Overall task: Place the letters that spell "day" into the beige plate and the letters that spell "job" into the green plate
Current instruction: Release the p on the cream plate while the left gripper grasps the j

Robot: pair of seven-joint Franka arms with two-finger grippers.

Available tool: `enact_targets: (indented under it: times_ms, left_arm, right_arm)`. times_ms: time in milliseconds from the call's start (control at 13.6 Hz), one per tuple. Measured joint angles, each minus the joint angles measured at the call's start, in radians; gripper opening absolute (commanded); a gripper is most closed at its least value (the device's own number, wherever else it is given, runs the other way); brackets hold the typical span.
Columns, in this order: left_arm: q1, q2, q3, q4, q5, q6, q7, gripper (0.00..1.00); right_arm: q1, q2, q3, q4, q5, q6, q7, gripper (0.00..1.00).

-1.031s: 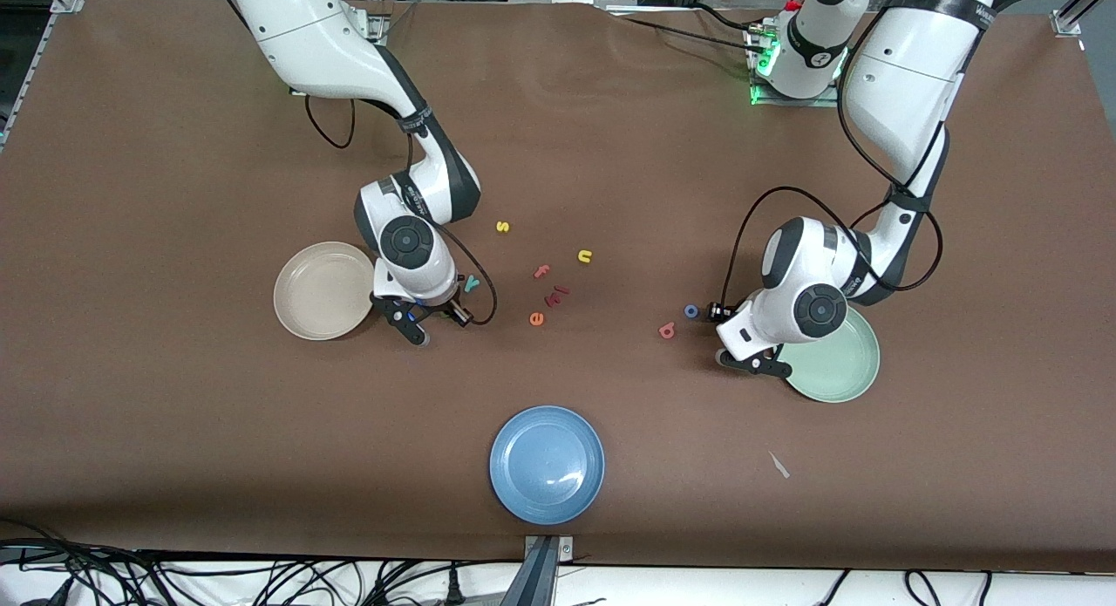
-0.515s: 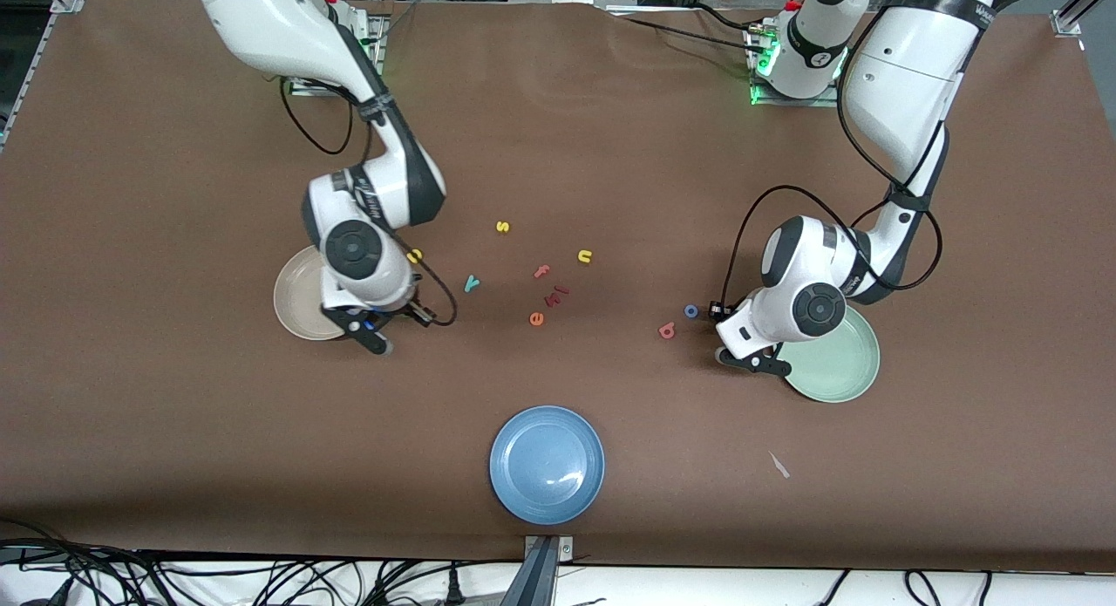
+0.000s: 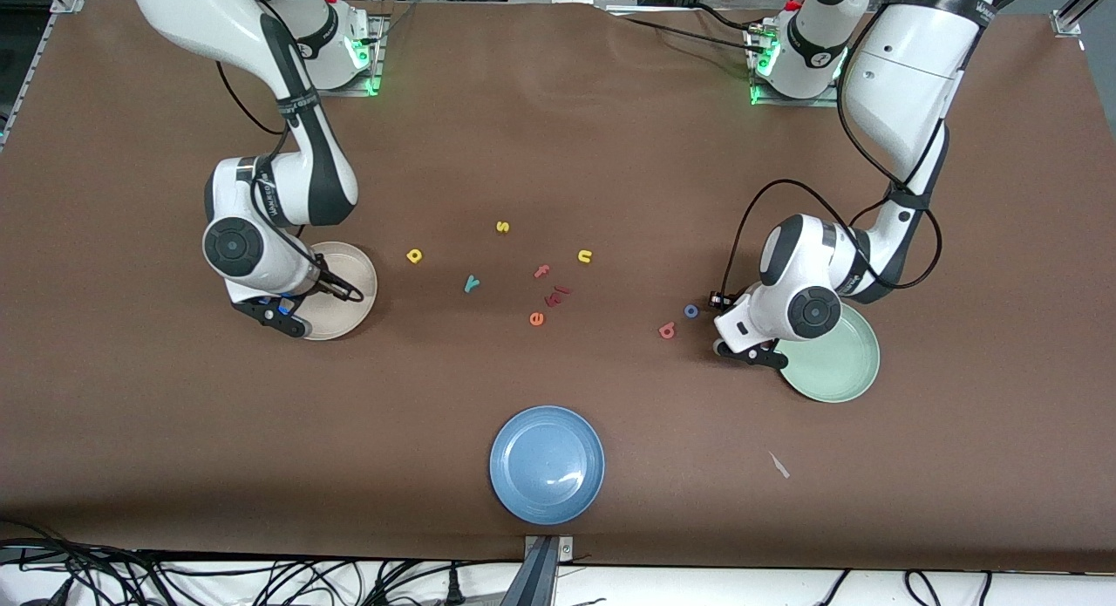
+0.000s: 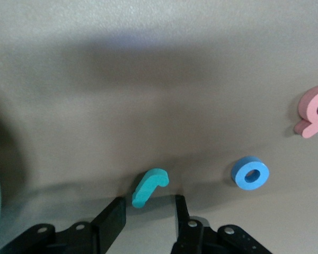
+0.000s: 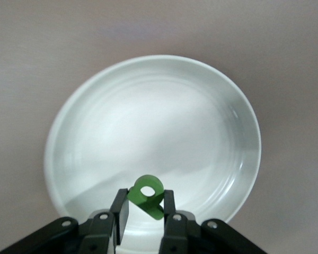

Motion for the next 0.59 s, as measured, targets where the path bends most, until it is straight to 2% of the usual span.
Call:
enact_targets:
  times_ms: [74,147,221,442,589]
  left_arm:
    - [0.000,-0.002,0.000,0.000,0.000,0.000,0.000,0.43]
    - [0.000,-0.003,0.000,0.000,0.000,0.004,0.000,0.42]
    - [0.000,-0.005,0.000,0.000,0.000,0.017,0.000,0.38]
    - [-0.002,-0.005,0.000,-0.001,0.000,0.072,-0.001,0.38]
    - [-0.003,-0.005,0.000,-0.003,0.000,0.095,-0.002,0.28]
  right_arm:
    - [0.000,0.000,-0.002,-0.044,0.001,0.054,-0.011,0.83]
    - [0.002,0.000,-0.001,-0.072,0.001,0.083,-0.014,1.00]
    - [0.004,0.000,-0.001,-0.080,0.001,0.092,-0.015,1.00]
    - [0.007,-0.017,0.000,-0.078,0.003,0.081,-0.016,1.00]
    - [0.008,-0.049,0.013,-0.072,0.004,0.038,-0.026,1.00]
